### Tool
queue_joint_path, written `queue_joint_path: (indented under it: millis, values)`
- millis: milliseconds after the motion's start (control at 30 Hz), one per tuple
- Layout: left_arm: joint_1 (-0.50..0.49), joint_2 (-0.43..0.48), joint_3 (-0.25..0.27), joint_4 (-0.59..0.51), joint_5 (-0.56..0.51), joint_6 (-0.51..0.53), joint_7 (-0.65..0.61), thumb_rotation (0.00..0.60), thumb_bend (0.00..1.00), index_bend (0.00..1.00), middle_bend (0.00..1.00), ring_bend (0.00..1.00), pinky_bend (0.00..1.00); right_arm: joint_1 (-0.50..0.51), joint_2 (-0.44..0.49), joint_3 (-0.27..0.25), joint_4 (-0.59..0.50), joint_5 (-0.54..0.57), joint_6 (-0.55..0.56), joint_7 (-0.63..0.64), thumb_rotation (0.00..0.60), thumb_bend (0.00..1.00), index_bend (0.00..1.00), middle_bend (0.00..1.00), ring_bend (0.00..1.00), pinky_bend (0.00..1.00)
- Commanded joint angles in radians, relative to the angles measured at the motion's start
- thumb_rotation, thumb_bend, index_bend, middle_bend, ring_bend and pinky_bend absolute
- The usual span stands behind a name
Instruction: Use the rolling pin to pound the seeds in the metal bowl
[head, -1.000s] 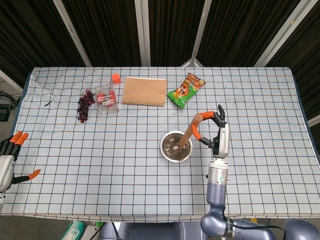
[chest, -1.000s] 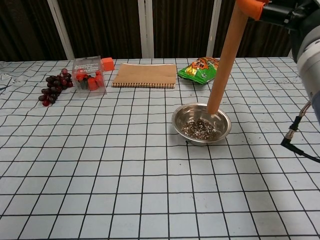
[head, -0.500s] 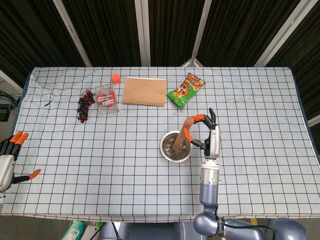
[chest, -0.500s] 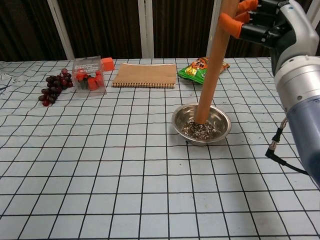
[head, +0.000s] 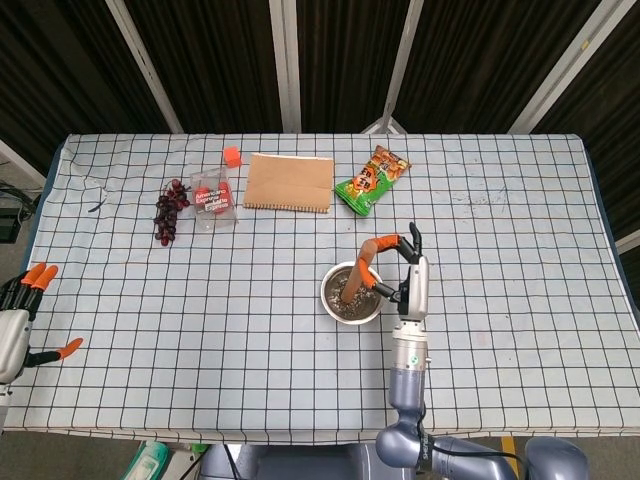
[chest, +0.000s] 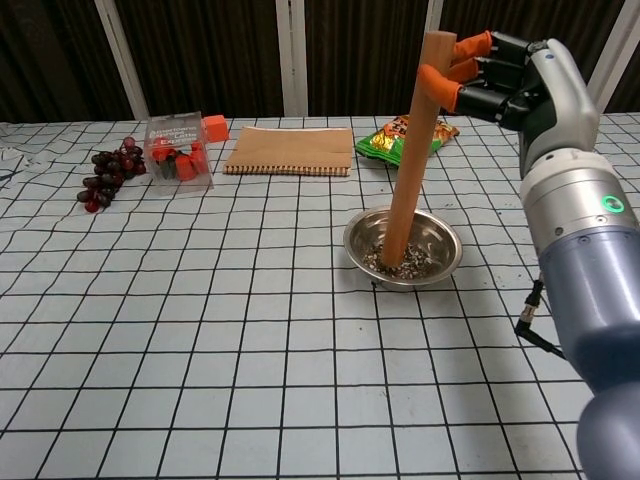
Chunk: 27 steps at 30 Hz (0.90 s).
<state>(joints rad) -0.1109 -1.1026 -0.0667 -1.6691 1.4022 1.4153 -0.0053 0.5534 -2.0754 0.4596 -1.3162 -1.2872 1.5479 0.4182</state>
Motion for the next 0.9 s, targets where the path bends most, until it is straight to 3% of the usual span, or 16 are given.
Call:
queue_joint_path:
  millis: [33, 300, 700, 900]
  values:
    - [-0.001, 0.000, 0.000, 0.000, 0.001, 0.000, 0.001, 0.600, 0.07, 0.00, 0.00, 0.00, 0.00, -0.004, -0.009, -0.007, 0.016, -0.002, -0.004, 0.008, 0.600, 0.40, 0.88, 0.66, 0.49, 0.00]
    - [0.000, 0.001, 0.000, 0.000, 0.000, 0.001, 0.000, 0.600, 0.07, 0.00, 0.00, 0.00, 0.00, -0.005, -0.018, -0.005, 0.033, -0.012, -0.010, 0.010, 0.600, 0.40, 0.88, 0.66, 0.49, 0.00]
    - [-0.001, 0.000, 0.000, -0.001, 0.002, 0.001, -0.002, 0.600, 0.07, 0.00, 0.00, 0.00, 0.00, 0.006, 0.024, 0.038, -0.040, -0.048, 0.008, -0.024, 0.600, 0.40, 0.88, 0.66, 0.49, 0.00]
    - [-0.001, -0.001, -0.001, -0.004, 0.001, 0.003, 0.000, 0.600, 0.07, 0.00, 0.00, 0.00, 0.00, -0.001, 0.020, 0.027, -0.032, -0.042, 0.006, -0.028, 0.600, 0.40, 0.88, 0.66, 0.49, 0.00]
